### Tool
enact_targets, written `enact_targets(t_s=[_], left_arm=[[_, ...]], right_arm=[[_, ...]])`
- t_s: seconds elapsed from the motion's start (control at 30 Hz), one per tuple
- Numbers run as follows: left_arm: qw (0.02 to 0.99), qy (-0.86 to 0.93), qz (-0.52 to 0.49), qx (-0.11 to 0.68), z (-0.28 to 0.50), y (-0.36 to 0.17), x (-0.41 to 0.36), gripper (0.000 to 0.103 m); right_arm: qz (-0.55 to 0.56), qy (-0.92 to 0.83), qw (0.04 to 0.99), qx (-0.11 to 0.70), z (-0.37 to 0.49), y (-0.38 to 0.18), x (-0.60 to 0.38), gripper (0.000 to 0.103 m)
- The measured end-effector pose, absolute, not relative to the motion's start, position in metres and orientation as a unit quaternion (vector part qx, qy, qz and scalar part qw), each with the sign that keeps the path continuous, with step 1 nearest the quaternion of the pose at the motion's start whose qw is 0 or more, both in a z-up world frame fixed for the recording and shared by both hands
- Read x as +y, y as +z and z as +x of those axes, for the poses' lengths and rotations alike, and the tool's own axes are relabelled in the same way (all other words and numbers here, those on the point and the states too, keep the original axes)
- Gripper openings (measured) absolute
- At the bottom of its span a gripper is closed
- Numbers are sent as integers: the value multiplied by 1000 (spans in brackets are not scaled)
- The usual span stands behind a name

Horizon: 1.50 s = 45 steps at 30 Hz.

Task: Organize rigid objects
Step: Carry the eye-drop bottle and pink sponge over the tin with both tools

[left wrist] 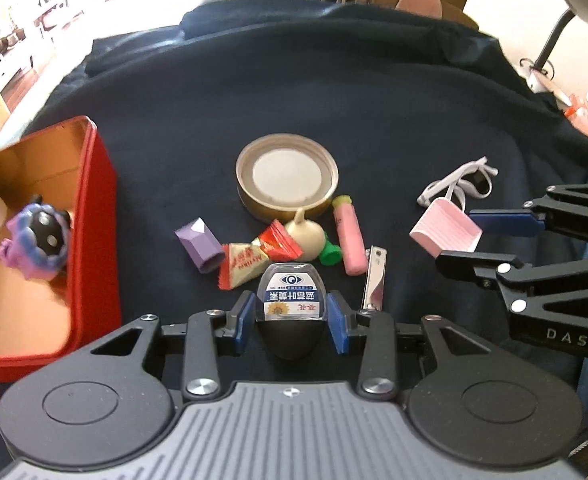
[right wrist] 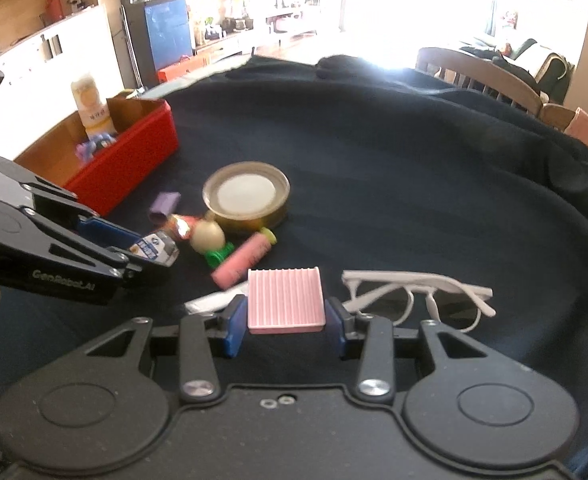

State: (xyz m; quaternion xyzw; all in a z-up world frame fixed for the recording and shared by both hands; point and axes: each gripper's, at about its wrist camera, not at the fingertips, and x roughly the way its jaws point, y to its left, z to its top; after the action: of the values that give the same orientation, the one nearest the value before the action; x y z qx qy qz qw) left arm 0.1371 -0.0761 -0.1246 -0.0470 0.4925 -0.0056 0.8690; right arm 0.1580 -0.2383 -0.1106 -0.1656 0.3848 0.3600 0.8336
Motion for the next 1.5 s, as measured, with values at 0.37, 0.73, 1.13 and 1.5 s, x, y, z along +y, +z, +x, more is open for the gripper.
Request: enact_targets(t_s=[0.37,0.73,1.13,1.5], left_arm=[[880,-1,-69,470,127,-88,-39,38],[887,-9,-69,457,121,-62,8,38],[892,7,-69,447,113,-51,78,38],[882,24,-57,467,113,-67,126,38]], right_arm=[[-155,363,846,358,142,-76,-208,41],[-143,359,855,346,127,-57,-157,41],[-134,364,857,338,127,-51,-96,41],[-142,374,848,348,140,-59,-38,41]])
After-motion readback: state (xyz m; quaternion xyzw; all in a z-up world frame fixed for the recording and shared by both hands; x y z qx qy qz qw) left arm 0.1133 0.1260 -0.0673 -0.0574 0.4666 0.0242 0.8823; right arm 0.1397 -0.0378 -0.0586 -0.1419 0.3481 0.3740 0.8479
